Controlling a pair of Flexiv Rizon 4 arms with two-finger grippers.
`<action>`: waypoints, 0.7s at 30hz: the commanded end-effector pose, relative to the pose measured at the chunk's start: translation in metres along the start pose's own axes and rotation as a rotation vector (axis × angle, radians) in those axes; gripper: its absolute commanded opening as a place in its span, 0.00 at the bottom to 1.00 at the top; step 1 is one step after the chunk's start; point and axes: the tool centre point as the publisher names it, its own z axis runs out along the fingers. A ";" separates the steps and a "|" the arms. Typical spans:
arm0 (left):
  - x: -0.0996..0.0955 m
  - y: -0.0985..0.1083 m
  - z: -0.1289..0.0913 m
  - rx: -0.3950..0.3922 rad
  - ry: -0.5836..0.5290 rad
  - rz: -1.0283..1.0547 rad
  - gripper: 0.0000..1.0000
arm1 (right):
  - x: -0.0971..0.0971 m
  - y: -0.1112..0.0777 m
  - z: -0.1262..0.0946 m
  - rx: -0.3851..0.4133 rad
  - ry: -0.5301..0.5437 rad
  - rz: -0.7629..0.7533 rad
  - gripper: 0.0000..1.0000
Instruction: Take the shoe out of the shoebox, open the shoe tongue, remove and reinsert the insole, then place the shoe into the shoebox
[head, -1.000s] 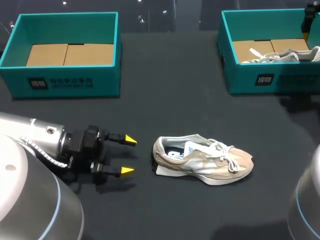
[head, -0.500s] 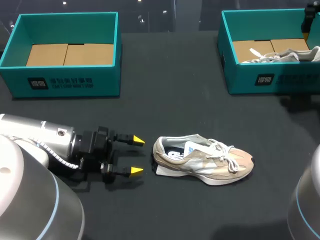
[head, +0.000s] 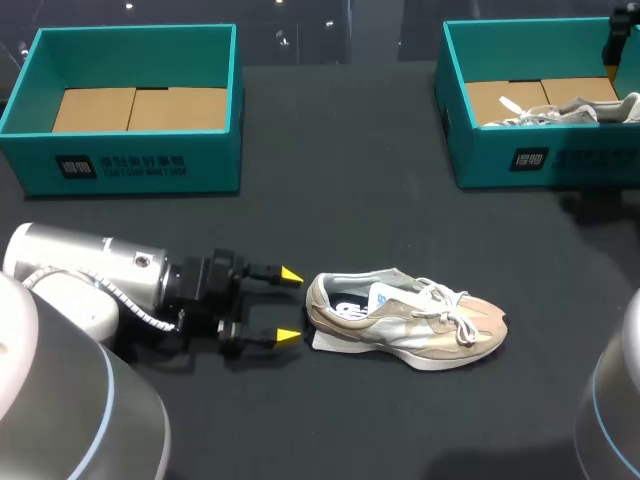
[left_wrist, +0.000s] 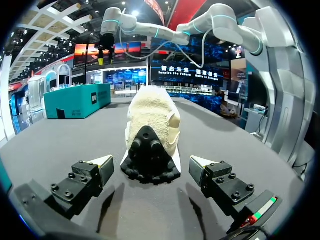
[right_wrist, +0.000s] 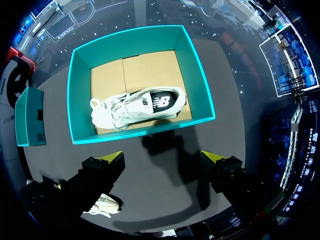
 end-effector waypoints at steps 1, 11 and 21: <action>-0.004 0.001 0.008 0.000 0.011 0.000 1.00 | 0.000 0.000 0.000 0.001 -0.001 -0.001 1.00; 0.001 -0.002 0.020 0.006 0.040 0.004 1.00 | 0.000 0.000 0.000 0.001 -0.001 -0.001 1.00; 0.000 -0.005 0.033 0.014 0.040 0.007 1.00 | 0.000 0.000 0.000 0.001 -0.001 -0.001 1.00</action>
